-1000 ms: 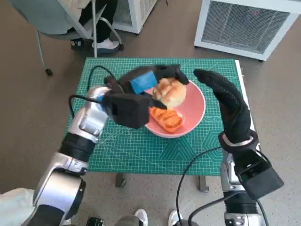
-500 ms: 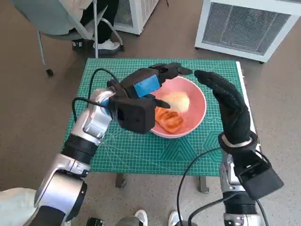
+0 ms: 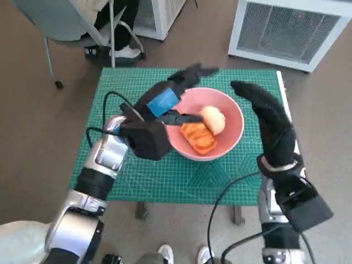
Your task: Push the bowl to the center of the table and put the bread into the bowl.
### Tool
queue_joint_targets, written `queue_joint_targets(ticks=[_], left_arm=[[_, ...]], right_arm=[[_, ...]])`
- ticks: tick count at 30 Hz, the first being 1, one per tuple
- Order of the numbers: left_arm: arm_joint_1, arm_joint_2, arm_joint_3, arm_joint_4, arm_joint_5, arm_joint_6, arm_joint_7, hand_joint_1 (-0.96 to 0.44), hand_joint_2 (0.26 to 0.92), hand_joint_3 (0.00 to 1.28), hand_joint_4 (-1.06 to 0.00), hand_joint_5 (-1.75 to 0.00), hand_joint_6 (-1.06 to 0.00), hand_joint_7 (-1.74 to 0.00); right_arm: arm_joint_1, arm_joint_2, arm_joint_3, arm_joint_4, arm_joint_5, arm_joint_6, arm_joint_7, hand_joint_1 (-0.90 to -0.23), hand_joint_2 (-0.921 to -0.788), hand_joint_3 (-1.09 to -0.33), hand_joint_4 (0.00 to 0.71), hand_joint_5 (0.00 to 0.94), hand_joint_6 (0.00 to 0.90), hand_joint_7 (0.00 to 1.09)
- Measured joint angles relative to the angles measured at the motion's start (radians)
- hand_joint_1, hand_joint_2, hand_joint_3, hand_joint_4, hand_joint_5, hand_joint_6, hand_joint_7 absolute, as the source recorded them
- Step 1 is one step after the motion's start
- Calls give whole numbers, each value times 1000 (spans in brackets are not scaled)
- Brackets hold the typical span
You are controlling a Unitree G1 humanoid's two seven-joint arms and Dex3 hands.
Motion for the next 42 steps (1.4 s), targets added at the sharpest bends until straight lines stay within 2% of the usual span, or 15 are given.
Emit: queue_joint_targets(ticks=[7,10,17,22,27,32,42], left_arm=[[71,-21,59,-59,-47,-61,60,-418,921,225,-192,-17,-192,-261],[117,-28,85,-114,-91,-74,64,-391,921,250,-212,-20,-208,-249],[228,-75,132,-270,-251,-70,47,-358,921,311,-228,-19,-200,-256],[279,-110,151,-349,-343,-71,26,-358,921,353,-229,-5,-149,-386],[307,-122,165,-381,-382,-83,12,-380,921,380,-227,-1,-127,-429],[317,-123,178,-386,-394,-107,-5,-398,921,389,-231,-3,-121,-435],[320,-138,194,-387,-399,-170,-19,-411,921,405,-241,-6,-123,-419]], right_arm=[[-11,1,-9,3,1,0,-1,-580,-921,-856,108,446,-1,732],[-14,1,-13,4,2,0,-3,-579,-921,-850,134,398,-1,732],[-38,2,-19,5,7,10,-8,-581,-921,-832,155,363,-1,726],[-61,8,-22,-4,12,24,-22,-576,-921,-827,189,302,-1,732],[-72,14,-28,-20,8,29,-46,-566,-921,-826,219,254,-1,739],[-82,21,-31,-29,-8,37,-72,-562,-921,-824,236,227,-1,747],[-105,34,-31,-32,-6,50,-84,-558,-921,-820,249,201,-1,757]])
